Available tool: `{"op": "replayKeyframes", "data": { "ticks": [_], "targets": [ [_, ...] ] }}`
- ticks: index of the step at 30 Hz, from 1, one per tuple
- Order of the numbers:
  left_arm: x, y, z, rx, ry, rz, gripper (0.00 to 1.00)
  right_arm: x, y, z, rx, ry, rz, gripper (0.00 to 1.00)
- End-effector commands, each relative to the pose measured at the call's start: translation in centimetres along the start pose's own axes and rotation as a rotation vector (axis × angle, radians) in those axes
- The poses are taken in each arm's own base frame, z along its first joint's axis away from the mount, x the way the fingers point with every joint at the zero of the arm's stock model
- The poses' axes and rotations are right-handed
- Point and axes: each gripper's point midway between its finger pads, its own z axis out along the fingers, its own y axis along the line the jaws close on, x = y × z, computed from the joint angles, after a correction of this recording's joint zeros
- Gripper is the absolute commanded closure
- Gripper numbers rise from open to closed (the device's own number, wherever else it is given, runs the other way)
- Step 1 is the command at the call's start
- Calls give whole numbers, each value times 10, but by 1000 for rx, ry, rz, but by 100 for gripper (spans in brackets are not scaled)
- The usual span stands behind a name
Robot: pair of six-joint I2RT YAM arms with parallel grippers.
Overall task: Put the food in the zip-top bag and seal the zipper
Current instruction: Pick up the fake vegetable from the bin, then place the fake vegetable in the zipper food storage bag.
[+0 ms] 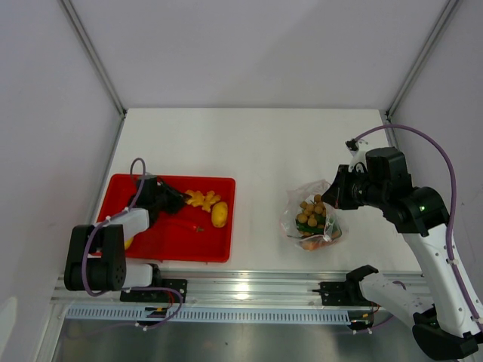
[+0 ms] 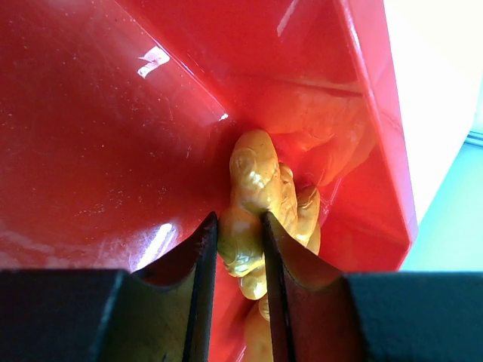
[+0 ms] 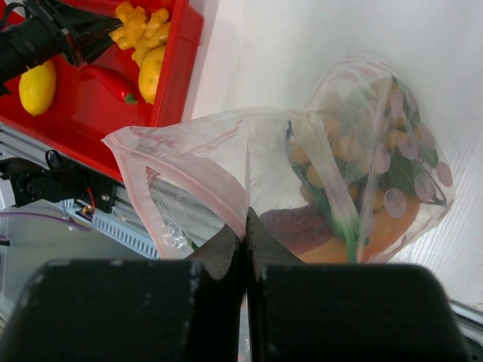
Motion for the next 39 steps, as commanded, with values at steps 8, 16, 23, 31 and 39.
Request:
{"op": "replayKeyframes", "data": {
  "ticks": [8, 16, 23, 31, 39],
  "targets": [
    [0, 1, -17, -31, -10, 73, 100, -9, 3, -1, -10, -40, 0, 100],
    [-10, -38, -89, 90, -135, 220, 99, -15, 4, 2, -13, -43, -4, 100],
    [2, -122, -176, 375, -187, 433, 100, -25, 3, 9, 5, -52, -2, 100],
    [83, -220, -243, 663, 3, 645, 99, -36, 7, 21, 0, -69, 78, 100],
    [148, -275, -253, 764, 150, 785, 100, -44, 18, 11, -9, -93, 88, 100]
  ]
}}
